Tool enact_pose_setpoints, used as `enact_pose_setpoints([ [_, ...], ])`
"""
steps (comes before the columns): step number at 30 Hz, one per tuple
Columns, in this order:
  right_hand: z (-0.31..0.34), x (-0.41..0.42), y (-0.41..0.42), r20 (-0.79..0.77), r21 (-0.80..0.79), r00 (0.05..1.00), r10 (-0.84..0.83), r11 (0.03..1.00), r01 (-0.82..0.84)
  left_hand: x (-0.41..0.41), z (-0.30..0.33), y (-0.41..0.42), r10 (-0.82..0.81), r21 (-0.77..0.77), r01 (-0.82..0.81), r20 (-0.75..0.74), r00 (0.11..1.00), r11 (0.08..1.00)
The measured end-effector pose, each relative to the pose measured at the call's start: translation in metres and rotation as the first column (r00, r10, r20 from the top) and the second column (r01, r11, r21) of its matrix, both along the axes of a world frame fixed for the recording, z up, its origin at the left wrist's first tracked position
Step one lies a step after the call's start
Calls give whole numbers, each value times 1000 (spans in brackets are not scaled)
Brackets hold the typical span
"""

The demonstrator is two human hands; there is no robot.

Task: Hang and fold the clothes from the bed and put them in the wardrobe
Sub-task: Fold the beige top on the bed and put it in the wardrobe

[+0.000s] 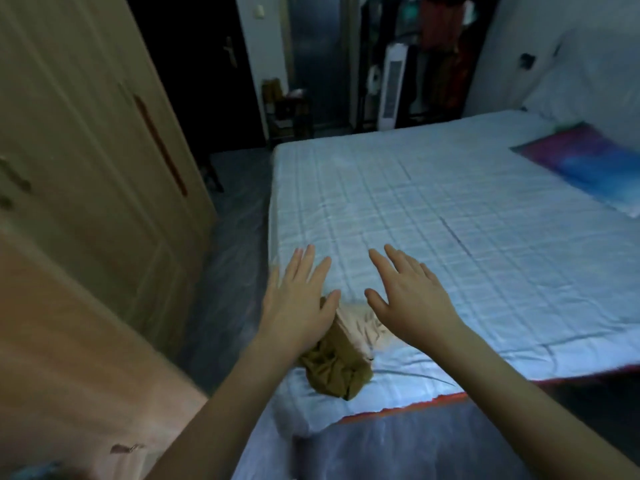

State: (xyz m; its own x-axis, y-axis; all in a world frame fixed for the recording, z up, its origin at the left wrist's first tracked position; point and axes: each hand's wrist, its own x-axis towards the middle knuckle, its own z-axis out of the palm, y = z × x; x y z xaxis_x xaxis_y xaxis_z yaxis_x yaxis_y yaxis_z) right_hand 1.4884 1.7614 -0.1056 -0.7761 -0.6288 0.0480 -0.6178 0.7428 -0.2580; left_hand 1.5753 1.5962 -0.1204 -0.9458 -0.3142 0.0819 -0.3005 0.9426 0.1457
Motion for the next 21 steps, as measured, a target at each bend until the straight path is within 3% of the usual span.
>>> enact_pose_setpoints([
  [9,-30,-74,26,64,53,992,-105,993,102,-90,-41,2,-111,29,109,123,986,994],
  [21,-35,-224,-54,63,154,998,-17,988,7,-231,-78,-64,-23,75,12,153,988,997],
])
